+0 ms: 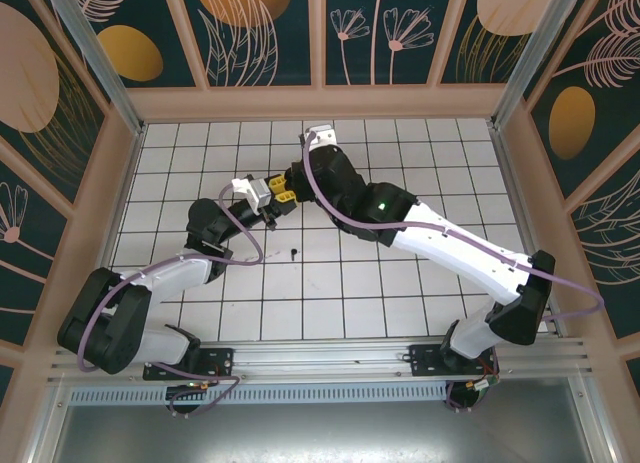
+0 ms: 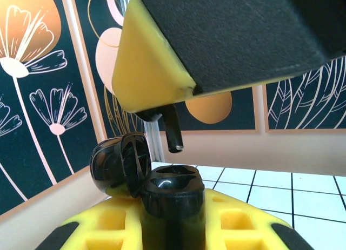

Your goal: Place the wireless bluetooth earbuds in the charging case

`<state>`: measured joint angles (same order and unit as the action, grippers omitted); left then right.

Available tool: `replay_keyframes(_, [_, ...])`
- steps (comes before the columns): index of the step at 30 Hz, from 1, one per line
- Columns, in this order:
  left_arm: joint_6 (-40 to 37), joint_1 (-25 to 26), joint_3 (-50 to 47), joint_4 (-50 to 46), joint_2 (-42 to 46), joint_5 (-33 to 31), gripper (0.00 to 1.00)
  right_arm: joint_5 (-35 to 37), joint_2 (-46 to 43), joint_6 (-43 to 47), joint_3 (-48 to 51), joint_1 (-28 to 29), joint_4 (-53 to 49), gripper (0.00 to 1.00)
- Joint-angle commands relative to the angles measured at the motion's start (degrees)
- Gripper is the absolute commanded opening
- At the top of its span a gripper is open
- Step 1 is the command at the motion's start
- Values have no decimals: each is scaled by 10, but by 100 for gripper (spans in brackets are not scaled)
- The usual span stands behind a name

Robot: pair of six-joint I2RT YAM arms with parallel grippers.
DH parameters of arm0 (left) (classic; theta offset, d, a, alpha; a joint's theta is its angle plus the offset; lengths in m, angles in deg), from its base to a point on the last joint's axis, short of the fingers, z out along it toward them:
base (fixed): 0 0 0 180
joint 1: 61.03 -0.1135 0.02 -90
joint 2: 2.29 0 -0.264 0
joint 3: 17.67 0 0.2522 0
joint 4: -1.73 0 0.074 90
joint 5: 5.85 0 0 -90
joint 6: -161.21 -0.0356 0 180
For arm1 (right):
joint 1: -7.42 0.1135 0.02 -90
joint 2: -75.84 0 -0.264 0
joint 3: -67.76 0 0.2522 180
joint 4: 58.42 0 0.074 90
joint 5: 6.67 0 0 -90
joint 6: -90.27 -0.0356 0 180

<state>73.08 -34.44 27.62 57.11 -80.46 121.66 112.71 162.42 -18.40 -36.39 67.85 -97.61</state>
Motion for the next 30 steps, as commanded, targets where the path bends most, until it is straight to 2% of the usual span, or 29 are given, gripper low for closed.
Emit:
replay_keyframes(1, [10,3,17,26,-3,15,0,21,-26,3,14,6,17,17])
replay_keyframes(30, [24,5,29,23,-10,24,0,5,-14,-4,17,10,23,17])
